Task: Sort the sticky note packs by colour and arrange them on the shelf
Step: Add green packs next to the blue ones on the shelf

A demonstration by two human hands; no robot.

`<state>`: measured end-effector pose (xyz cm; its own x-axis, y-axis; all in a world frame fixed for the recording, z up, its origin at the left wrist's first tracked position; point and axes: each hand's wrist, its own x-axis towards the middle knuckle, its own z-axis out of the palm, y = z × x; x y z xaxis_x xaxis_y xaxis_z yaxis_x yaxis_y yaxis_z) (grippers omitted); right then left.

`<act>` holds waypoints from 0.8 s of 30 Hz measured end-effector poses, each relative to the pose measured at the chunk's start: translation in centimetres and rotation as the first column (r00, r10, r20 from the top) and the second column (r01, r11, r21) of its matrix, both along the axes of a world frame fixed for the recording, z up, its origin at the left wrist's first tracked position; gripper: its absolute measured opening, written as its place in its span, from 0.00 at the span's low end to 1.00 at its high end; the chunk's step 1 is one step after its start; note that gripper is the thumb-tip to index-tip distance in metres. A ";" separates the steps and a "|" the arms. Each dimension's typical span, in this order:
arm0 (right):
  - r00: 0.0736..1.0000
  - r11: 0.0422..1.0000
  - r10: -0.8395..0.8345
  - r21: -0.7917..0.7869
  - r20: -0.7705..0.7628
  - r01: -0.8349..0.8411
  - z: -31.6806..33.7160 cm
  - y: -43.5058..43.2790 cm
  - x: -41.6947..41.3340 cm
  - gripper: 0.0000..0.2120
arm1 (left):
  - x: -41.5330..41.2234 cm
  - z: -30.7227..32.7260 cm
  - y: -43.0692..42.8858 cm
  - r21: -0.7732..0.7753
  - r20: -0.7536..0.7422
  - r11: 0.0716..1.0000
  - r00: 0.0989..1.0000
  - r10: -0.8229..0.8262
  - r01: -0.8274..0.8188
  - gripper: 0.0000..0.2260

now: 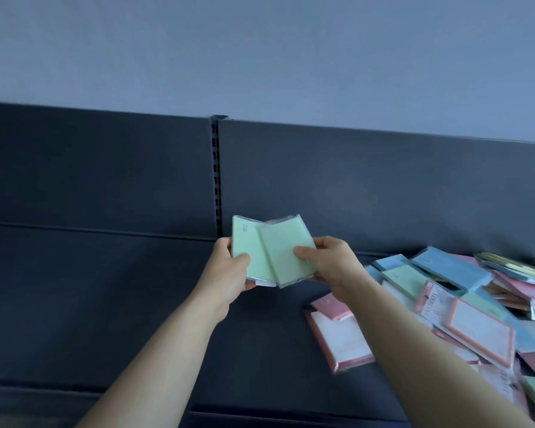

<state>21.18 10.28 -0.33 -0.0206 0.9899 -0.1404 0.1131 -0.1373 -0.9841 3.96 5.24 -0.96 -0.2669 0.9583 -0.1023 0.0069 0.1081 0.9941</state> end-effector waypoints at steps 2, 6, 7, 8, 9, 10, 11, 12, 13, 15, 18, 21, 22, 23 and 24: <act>1.000 1.000 0.016 0.000 0.010 -0.016 -0.2 -0.5 -1.9 0.12 | -1.7 0.2 -0.9 0.034 -0.022 0.999 1.000 0.015 -0.014 0.14; 0.996 0.999 0.050 -0.003 0.071 -0.050 -0.5 -1.7 -7.1 0.13 | -6.0 0.6 -2.9 0.078 -0.067 0.996 0.997 0.046 -0.041 0.13; 0.995 0.998 0.064 -0.002 0.083 -0.064 -0.5 -2.1 -8.5 0.14 | -7.3 0.8 -3.4 0.086 -0.077 0.995 0.996 0.052 -0.045 0.13; 0.992 0.997 0.079 0.001 0.094 -0.080 -0.5 -2.6 -10.1 0.14 | -8.7 0.9 -4.0 0.094 -0.086 0.994 0.995 0.059 -0.051 0.13; 0.991 0.996 0.092 0.006 0.102 -0.093 -0.4 -3.0 -11.6 0.15 | -10.1 1.0 -4.6 0.099 -0.094 0.993 0.993 0.068 -0.059 0.13; 0.989 0.994 0.102 0.012 0.110 -0.104 -0.3 -3.5 -13.3 0.15 | -11.8 1.1 -5.2 0.101 -0.103 0.993 0.992 0.076 -0.066 0.13; 0.987 0.993 0.113 0.016 0.113 -0.116 -0.2 -4.0 -15.0 0.15 | -13.4 1.2 -5.9 0.101 -0.113 0.992 0.990 0.082 -0.071 0.13; 0.985 0.991 0.127 0.018 0.113 -0.130 -0.1 -4.5 -16.8 0.16 | -15.2 1.2 -6.5 0.098 -0.123 0.992 0.989 0.087 -0.075 0.13; 0.984 0.989 0.142 0.017 0.108 -0.145 -0.1 -4.9 -18.6 0.16 | -16.9 1.3 -7.2 0.093 -0.130 0.993 0.987 0.089 -0.077 0.13; 0.982 0.985 0.169 0.008 0.085 -0.170 -0.1 -5.9 -22.4 0.15 | -20.4 1.4 -8.4 0.081 -0.146 0.993 0.985 0.094 -0.083 0.12; 0.977 0.978 0.208 0.001 0.039 -0.208 -0.1 -7.6 -27.9 0.15 | -25.8 1.3 -10.3 0.071 -0.158 0.993 0.982 0.109 -0.098 0.11; 0.968 0.968 0.249 -0.021 0.018 -0.249 -0.6 -9.0 -33.0 0.16 | -30.6 1.2 -12.1 0.057 -0.194 0.992 0.974 0.120 -0.111 0.12; 0.965 0.965 0.262 -0.032 0.015 -0.261 -0.8 -9.5 -34.6 0.17 | -32.0 1.2 -12.6 0.047 -0.215 0.992 0.969 0.124 -0.117 0.13; 0.962 0.961 0.274 -0.043 0.007 -0.273 -1.1 -9.9 -36.1 0.17 | -33.3 1.2 -13.0 0.040 -0.234 0.991 0.963 0.132 -0.126 0.13; 0.959 0.957 0.284 -0.052 -0.005 -0.284 -1.2 -10.2 -37.6 0.18 | -34.5 1.2 -13.3 0.037 -0.248 0.990 0.958 0.144 -0.139 0.13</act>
<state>-16.41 0.07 -1.52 -0.2995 0.9346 -0.1918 0.1570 -0.1500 -0.9761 -30.58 -8.01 0.26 -0.4148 0.9099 0.0022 0.2409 0.1075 0.9646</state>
